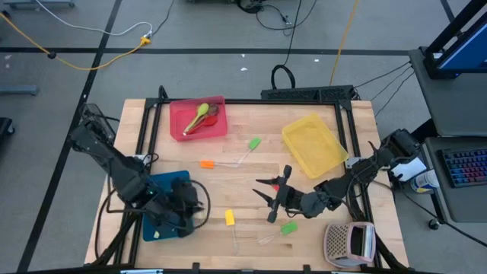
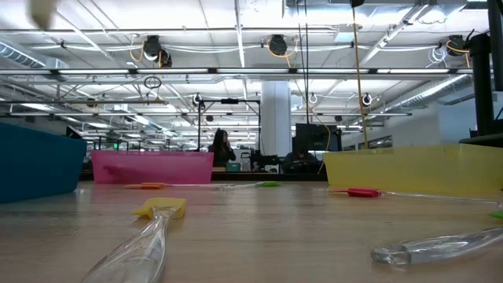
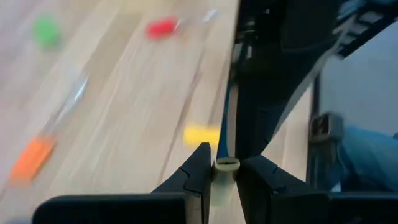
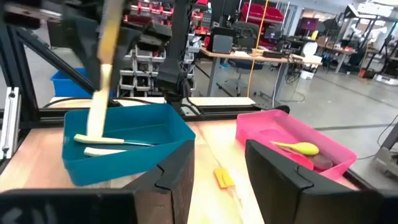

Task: Pick & Place Kitchen Items
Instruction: Put the kitchen knife into the blue bin

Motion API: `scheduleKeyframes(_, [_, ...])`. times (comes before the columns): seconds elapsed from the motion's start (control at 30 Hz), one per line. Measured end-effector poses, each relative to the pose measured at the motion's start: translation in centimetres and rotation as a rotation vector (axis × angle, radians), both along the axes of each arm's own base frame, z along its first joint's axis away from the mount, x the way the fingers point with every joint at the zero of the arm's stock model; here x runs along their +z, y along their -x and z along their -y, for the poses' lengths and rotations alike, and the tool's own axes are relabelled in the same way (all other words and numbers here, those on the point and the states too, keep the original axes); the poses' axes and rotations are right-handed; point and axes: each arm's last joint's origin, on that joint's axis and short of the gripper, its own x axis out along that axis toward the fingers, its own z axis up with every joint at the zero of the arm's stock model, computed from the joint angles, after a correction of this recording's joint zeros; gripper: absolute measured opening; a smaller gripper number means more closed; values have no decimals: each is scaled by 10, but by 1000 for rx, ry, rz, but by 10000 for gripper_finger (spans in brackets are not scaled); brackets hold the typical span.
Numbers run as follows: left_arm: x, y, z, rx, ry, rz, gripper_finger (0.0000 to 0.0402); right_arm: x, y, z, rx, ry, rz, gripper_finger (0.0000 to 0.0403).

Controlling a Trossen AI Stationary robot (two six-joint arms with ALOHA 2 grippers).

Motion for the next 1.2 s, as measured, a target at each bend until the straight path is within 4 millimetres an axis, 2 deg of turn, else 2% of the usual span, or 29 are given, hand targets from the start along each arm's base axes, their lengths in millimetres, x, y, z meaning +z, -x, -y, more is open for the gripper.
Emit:
scheduleKeyframes(0.07, [4, 8, -6, 73, 36, -107, 56, -1, 1, -1, 1, -16, 1, 136])
scheduleKeyframes(0.17, [-1, 23, -16, 194, 77, -311, 56, -1, 1, -1, 1, -21, -2, 135])
scheduleKeyframes(0.4, [-36, 55, -27, 517, 96, -704, 56, -1, 1, -1, -1, -41, 4, 133])
scheduleKeyframes(0.63, [-88, 59, -27, 435, 211, -919, 56, -1, -1, 2, -10, -41, 5, 134])
scheduleKeyframes(0.87, [-132, 54, -40, 351, 324, -942, 56, -1, -1, 2, -9, -42, 5, 131])
scheduleKeyframes(1.2, [-159, 46, -50, 273, 444, -877, 60, -1, -1, 2, -10, -41, 5, 130])
